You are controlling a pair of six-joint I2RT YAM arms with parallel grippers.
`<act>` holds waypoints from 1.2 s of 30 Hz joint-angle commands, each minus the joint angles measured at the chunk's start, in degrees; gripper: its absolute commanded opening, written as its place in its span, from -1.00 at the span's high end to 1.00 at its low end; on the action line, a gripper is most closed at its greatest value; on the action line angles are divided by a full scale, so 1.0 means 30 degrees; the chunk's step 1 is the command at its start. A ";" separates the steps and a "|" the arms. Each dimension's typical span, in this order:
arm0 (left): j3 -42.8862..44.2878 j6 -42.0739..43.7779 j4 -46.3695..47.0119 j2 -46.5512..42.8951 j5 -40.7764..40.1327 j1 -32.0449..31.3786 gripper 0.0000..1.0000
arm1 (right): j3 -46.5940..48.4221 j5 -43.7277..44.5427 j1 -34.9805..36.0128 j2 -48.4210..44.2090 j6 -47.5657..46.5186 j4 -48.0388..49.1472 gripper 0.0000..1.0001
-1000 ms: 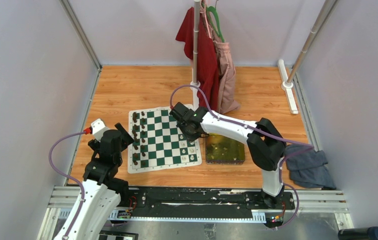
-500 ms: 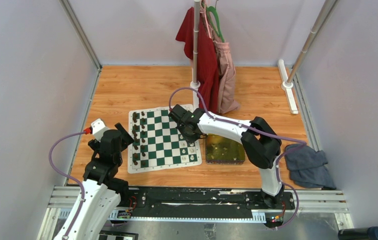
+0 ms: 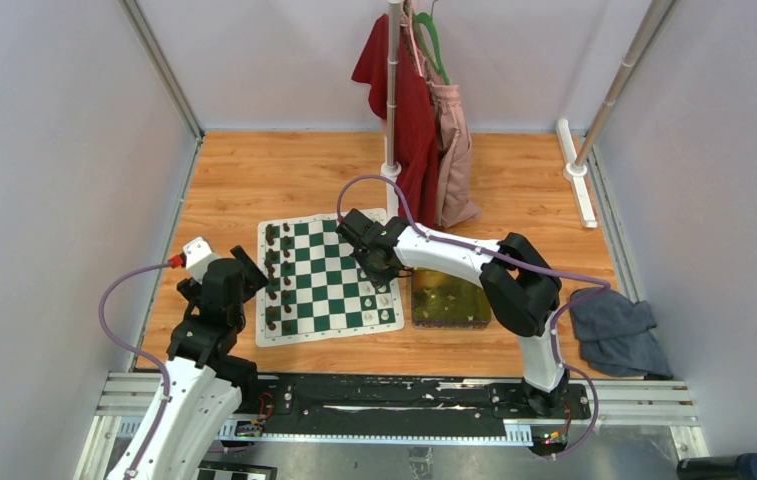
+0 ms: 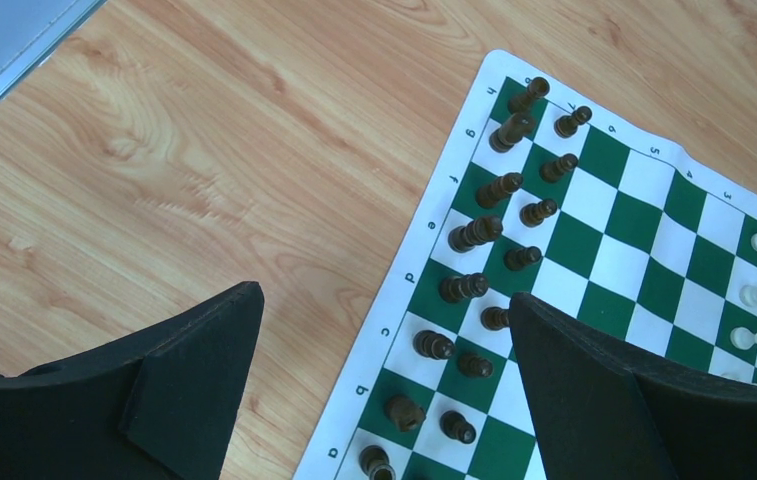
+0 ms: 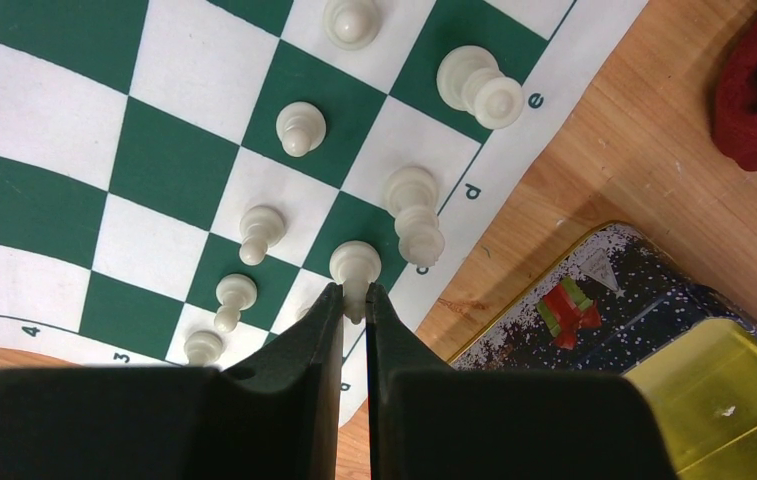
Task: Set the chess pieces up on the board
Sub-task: Place the chess piece on the chessboard.
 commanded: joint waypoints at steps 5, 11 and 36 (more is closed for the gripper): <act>-0.0221 -0.0024 -0.0057 0.0136 -0.0271 -0.0144 -1.00 | 0.0558 -0.0136 0.0283 0.0496 -0.0298 -0.0172 1.00; -0.0221 -0.0017 -0.0074 0.0166 -0.0247 -0.0144 -1.00 | 0.0475 -0.0109 0.0269 0.0617 -0.0358 -0.0172 0.94; -0.0192 0.0011 -0.0087 0.0168 -0.0225 -0.0144 -1.00 | 0.0369 0.0096 0.0288 0.0074 -0.0671 -0.0155 0.28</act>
